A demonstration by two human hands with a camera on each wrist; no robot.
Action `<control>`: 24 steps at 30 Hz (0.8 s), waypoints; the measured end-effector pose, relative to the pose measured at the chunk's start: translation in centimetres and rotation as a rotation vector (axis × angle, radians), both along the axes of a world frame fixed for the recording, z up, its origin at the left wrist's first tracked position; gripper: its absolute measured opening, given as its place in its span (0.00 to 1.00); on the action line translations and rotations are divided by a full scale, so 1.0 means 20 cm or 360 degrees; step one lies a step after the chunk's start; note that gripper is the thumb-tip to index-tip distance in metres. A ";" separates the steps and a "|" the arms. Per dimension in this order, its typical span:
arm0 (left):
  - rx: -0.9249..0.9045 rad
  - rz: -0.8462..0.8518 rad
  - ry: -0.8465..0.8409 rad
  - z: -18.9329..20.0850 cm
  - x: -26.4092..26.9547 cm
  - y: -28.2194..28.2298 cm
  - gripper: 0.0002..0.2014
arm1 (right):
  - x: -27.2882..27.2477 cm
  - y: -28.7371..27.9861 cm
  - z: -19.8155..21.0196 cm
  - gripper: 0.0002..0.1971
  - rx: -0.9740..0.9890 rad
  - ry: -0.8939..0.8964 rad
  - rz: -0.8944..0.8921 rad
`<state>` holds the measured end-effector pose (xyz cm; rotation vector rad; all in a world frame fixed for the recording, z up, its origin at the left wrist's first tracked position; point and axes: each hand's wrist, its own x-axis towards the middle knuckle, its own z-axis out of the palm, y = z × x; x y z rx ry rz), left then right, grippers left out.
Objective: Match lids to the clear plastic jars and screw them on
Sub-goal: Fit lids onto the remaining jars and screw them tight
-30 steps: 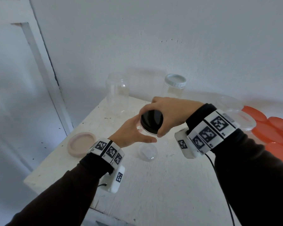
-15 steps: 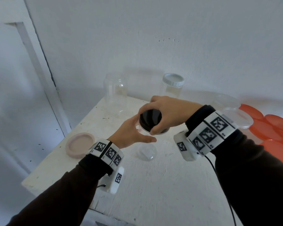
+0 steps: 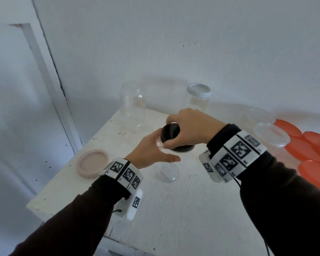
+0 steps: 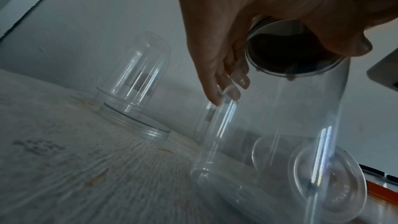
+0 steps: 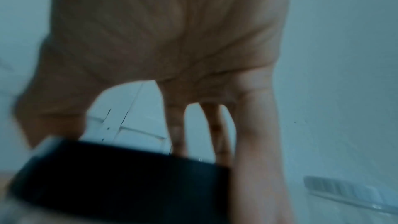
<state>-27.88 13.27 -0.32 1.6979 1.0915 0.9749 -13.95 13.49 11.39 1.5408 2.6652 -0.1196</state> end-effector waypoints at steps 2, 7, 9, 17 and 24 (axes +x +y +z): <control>-0.0006 -0.0006 -0.0016 -0.01 0.00 0.00 0.41 | -0.03 -0.02 -0.02 0.30 0.0201 -0.0052 -0.0056; -0.0001 -0.0005 0.0055 0.01 -0.01 0.01 0.34 | 0.04 0.01 0.07 0.34 -0.0433 -0.0108 0.0154; 0.0018 -0.0003 0.0066 0.01 -0.01 0.01 0.34 | 0.05 0.01 0.08 0.35 -0.0438 -0.0065 0.0182; -0.0040 -0.0012 -0.0024 0.00 0.00 0.00 0.39 | 0.01 0.01 0.03 0.35 -0.0016 -0.0130 0.0056; -0.0014 0.0003 0.0009 0.00 0.00 -0.01 0.38 | 0.02 0.02 0.04 0.31 -0.0177 -0.0078 0.0142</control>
